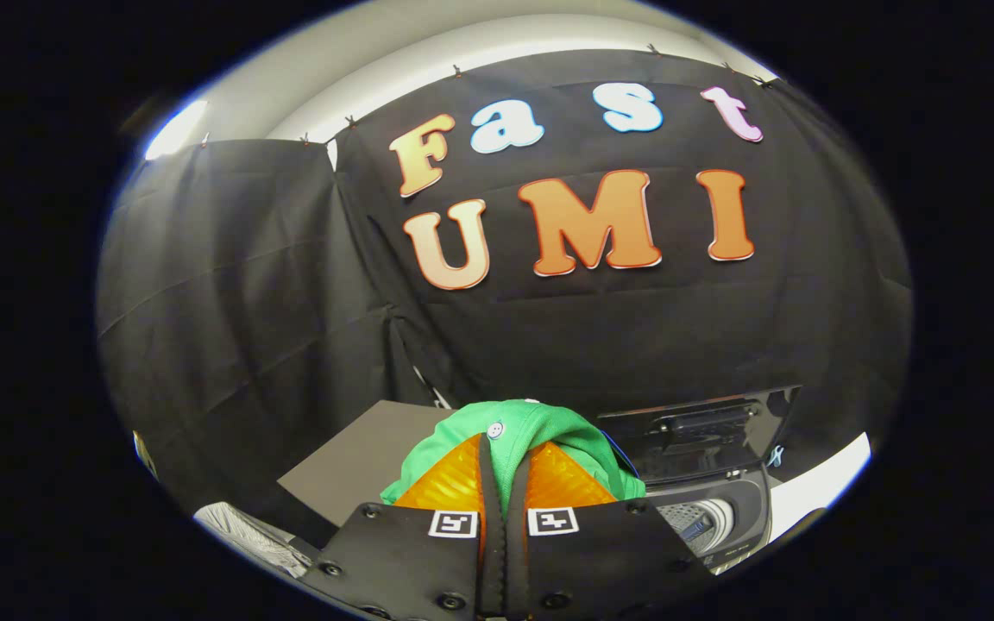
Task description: Put the clothes into the washing machine and then close the washing machine lid.
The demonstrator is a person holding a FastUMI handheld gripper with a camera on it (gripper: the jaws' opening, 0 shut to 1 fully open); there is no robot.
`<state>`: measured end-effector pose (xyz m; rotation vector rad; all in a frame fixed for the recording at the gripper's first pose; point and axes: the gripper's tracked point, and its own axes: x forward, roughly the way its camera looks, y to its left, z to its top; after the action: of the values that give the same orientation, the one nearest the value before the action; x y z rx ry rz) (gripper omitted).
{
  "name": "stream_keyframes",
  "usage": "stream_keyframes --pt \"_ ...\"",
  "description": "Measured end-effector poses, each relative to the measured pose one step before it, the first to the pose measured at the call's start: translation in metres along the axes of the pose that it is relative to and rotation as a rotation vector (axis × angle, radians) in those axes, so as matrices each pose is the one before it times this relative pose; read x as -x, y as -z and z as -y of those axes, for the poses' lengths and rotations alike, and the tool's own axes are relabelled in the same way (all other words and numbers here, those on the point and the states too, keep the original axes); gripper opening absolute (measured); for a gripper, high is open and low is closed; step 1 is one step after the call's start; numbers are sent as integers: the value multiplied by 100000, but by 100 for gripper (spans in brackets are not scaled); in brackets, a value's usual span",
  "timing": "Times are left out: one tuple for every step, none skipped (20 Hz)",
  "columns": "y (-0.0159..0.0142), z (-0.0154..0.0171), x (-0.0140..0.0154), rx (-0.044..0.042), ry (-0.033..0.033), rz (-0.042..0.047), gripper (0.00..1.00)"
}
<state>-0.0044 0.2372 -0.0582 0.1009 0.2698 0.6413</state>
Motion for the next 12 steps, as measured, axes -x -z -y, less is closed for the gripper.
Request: stream_keyframes --pt "-300 1262 357 -128 2393 906 8" --pt "-397 1132 346 -159 2409 903 8" --pt "-346 1228 279 -330 2258 923 8" --pt "-405 1162 294 -560 2060 869 8" --pt "-386 1184 261 -739 1970 1144 8" --pt "-322 924 167 -513 1889 1029 8" --pt "-214 1136 163 -226 1984 794 8" --pt "-66 1226 233 -280 2224 410 8" --pt "-67 1270 75 -712 2007 309 8" --pt "-159 1032 50 -777 1665 180 8" --pt "38 1102 -25 -618 1687 -32 8" --pt "75 1100 -64 -261 1735 -125 8"
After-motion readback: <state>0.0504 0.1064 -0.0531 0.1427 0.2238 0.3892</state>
